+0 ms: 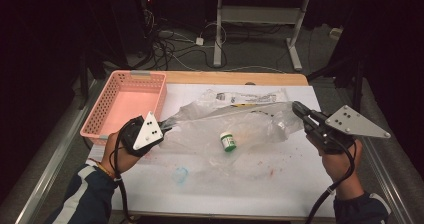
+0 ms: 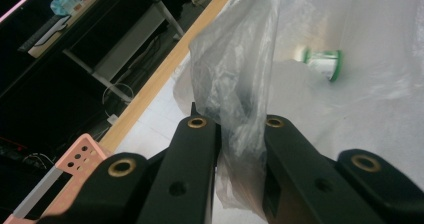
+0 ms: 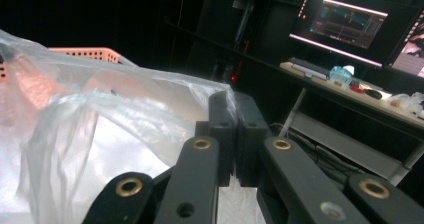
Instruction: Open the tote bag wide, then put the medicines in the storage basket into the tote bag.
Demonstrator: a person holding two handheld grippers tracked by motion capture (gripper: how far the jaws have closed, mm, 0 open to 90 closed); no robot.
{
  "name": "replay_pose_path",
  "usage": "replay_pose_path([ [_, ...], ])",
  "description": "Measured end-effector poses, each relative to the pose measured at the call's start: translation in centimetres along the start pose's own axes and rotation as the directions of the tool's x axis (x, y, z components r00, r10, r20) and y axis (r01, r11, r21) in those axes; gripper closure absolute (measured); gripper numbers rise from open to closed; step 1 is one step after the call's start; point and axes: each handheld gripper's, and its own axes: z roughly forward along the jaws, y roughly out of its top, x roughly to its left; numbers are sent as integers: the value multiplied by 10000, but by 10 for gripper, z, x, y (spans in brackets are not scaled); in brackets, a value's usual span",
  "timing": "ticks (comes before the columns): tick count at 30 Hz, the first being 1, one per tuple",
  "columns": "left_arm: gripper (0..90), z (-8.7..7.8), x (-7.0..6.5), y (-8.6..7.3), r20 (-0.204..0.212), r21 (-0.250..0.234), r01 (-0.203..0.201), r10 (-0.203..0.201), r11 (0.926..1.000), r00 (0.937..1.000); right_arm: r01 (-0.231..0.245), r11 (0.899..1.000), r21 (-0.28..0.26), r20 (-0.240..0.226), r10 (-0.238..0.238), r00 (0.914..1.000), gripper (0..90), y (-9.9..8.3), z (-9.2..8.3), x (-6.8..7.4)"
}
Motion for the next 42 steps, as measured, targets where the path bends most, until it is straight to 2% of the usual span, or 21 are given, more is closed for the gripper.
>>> replay_pose_path([
  [7,875,-3,8,4,-209,-514,132,-143,9986,9997,-44,9998,-187,159,46,9999,896,8,7,-5],
  [10,875,3,10,3,-87,-763,300,-308,9966,9995,-144,9998,-145,222,148,9996,896,8,15,-10],
  [16,875,22,9,-1,345,-1351,796,-756,9876,9965,-656,9976,229,132,653,9978,896,0,34,-19],
  [22,876,50,6,-2,913,-1644,1457,-1321,9756,9870,-844,9952,503,12,844,9964,897,-10,53,-20],
  [24,876,59,6,-2,908,-1815,1552,-1406,9711,9859,-843,9946,610,-52,847,9964,897,-14,61,-21],
  [27,876,73,7,-3,970,-2111,1871,-1699,9594,9807,-991,9920,783,-94,1001,9949,897,-19,72,-23],
  [29,876,82,8,-3,1064,-2223,2144,-1949,9511,9750,-1001,9910,884,-67,1011,9949,897,-21,79,-24],
  [30,876,87,9,-3,1067,-2222,2224,-2030,9493,9733,-971,9909,932,-44,979,9952,897,-22,83,-25],
  [32,876,95,9,-2,954,-2178,2211,-2047,9506,9742,-1016,9894,1042,-25,1024,9947,897,-25,90,-26],
  [34,876,103,12,-2,890,-2218,2362,-2216,9460,9711,-969,9881,1198,47,971,9953,897,-27,97,-27],
  [35,876,106,14,-1,832,-2306,2461,-2329,9414,9689,-986,9873,1248,68,986,9951,897,-28,100,-27],
  [37,876,112,19,1,1060,-2499,2994,-2813,9208,9538,-1219,9843,1275,61,1221,9925,897,-29,107,-31],
  [39,876,116,22,6,1156,-2703,3289,-3087,9048,9441,-1657,9785,1231,-68,1678,9858,900,-28,113,-33],
  [40,877,118,23,10,1202,-2785,3349,-3133,9001,9420,-1722,9780,1181,-137,1750,9845,900,-26,116,-33],
  [42,877,121,25,20,1143,-2920,3227,-3022,9003,9464,-1538,9813,1160,-217,1573,9873,900,-18,121,-30],
])
